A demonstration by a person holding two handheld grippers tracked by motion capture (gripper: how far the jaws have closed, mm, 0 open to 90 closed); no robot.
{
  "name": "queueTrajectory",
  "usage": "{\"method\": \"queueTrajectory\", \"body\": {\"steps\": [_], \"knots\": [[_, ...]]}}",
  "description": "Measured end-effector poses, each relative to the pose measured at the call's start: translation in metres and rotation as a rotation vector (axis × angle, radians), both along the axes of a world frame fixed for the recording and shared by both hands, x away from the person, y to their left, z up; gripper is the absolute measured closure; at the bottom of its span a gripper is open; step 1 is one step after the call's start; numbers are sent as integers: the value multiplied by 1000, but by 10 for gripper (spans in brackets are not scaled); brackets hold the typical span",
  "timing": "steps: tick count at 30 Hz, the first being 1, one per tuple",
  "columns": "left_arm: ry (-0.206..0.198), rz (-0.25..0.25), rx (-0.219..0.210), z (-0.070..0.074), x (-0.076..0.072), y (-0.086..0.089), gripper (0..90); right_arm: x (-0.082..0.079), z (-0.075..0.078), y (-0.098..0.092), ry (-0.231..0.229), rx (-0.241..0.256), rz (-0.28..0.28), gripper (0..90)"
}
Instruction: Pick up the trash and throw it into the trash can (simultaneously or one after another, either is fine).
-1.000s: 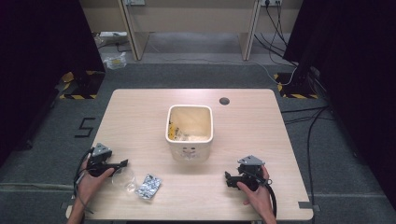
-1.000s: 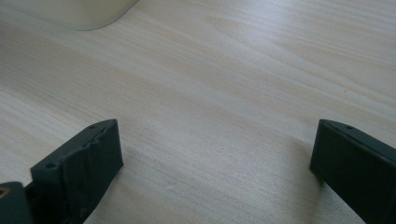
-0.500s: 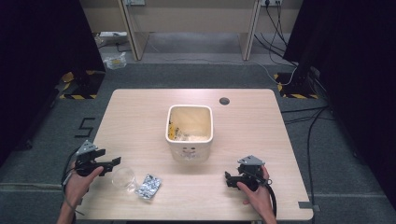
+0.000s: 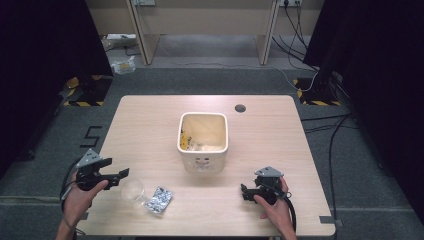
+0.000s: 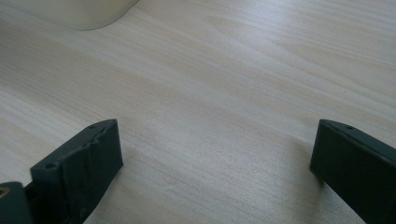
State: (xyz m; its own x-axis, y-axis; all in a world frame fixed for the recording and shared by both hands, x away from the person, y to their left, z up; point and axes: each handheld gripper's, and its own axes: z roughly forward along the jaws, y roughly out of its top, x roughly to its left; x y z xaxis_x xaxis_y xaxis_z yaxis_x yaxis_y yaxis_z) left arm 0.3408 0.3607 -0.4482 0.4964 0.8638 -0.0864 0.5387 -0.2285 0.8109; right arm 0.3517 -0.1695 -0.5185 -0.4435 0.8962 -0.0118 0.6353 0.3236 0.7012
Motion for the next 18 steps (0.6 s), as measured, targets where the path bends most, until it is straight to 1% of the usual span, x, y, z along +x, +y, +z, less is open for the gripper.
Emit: {"method": "queueTrajectory", "body": {"steps": [1,2,3,5,6,9,11,18], "knots": [[-6,-14,-11,4,-4,-1,160,0,0,0,0,0,0,23],[-6,-14,-11,4,-4,-1,160,0,0,0,0,0,0,23],[-12,-21,-19,6,-9,-3,160,0,0,0,0,0,0,23],[-15,-25,-22,7,-11,-4,160,0,0,0,0,0,0,23],[-16,-32,-29,7,-15,-6,160,0,0,0,0,0,0,23],[-12,-47,-47,7,-20,-9,160,0,0,0,0,0,1,23],[-13,-54,-49,7,-23,-11,160,0,0,0,0,0,2,23],[-15,-55,-48,5,-29,-13,162,0,0,0,0,0,3,23]]}}
